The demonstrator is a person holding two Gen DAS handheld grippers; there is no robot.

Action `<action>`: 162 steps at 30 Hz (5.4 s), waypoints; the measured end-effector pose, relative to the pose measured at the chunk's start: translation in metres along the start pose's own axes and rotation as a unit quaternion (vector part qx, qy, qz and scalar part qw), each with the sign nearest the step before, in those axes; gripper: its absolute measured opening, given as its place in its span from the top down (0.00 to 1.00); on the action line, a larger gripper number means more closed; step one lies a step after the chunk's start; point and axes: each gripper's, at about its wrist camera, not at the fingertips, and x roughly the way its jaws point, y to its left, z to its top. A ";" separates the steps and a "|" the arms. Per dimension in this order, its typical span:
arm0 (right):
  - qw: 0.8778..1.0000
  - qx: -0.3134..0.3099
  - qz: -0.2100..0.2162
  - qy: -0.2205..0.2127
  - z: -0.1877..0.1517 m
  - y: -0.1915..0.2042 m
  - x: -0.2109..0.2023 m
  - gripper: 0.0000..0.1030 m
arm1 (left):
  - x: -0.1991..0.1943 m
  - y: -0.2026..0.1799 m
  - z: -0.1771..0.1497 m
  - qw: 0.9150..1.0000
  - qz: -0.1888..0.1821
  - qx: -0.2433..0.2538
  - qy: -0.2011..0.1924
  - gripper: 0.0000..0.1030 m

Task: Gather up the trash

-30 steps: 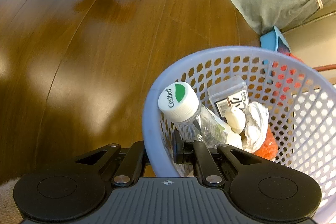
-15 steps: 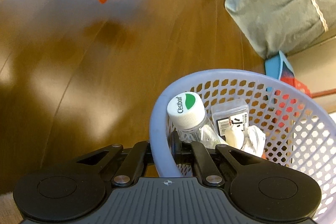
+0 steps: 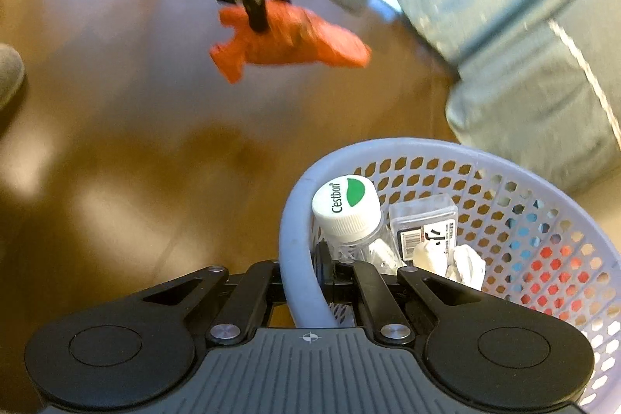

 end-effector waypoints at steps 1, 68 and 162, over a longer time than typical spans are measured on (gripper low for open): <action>1.000 -0.009 0.006 -0.014 0.005 0.002 0.001 1.00 | -0.003 0.004 -0.003 1.000 0.004 -0.006 0.000 0.74; 0.986 0.032 0.141 -0.083 0.021 -0.046 -0.043 0.44 | -0.156 0.045 0.042 0.989 -0.026 -0.087 -0.116 0.74; 0.884 0.463 0.012 0.057 0.049 -0.211 -0.141 0.44 | -0.159 0.012 0.106 0.934 -0.066 -0.349 -0.037 0.07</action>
